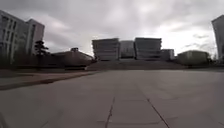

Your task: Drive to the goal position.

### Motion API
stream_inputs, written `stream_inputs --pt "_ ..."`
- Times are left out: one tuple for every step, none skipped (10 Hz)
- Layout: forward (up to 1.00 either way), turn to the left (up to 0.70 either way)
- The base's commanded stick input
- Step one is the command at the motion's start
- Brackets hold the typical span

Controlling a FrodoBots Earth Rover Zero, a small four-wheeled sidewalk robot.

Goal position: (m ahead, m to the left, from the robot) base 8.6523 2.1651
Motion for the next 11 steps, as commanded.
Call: stream_inputs --pt "1.00 -0.17" --pt "1.00 0.13" --pt "1.00 0.01" --pt "1.00 0.00" --pt "1.00 0.00" --pt "1.00 0.00" --pt "1.00 0.00" --pt "1.00 0.00" --pt "1.00 0.00" --pt "1.00 0.00" --pt "1.00 0.00"
